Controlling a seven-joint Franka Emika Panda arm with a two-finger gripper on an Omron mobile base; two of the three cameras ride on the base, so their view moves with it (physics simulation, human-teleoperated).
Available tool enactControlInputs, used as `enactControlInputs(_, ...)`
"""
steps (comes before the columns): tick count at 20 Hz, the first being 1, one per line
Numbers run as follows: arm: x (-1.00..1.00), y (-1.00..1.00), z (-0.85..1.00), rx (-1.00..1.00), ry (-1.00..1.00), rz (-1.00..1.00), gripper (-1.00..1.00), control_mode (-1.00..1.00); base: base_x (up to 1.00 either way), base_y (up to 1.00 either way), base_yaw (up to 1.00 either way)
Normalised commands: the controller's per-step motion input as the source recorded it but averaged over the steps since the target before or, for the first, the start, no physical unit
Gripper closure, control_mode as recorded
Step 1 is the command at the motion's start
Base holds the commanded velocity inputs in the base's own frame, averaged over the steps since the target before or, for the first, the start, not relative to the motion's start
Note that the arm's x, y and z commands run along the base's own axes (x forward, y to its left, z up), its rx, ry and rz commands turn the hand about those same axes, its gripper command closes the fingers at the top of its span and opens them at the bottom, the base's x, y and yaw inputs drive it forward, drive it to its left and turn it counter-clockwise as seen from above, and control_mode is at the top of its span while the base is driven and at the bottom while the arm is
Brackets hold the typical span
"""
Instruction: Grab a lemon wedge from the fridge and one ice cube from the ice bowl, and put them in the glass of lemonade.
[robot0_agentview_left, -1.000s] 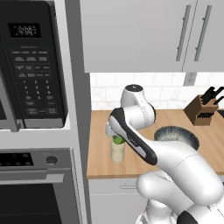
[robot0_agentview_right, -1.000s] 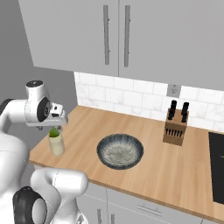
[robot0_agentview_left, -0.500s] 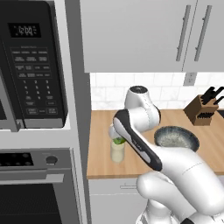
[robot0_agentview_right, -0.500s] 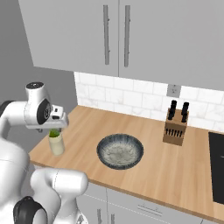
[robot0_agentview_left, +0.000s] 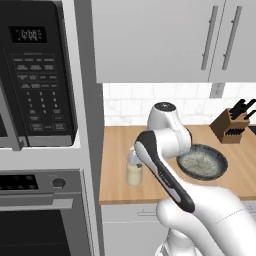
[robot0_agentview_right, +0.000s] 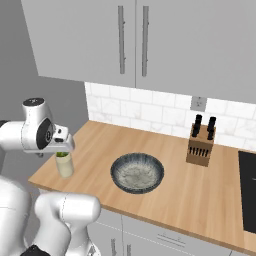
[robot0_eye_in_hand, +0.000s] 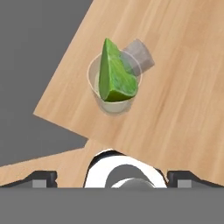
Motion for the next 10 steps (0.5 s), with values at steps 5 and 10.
enactControlInputs(5, -0.81, -0.01, 0.46, 0.0, -0.08, -0.08, -1.0, -1.0, 0.0, 0.0, 0.0)
enactControlInputs(10, -0.93, -0.33, 0.78, 0.02, 0.0, -0.2, -1.0, -1.0, 0.0, 0.0, 0.0)
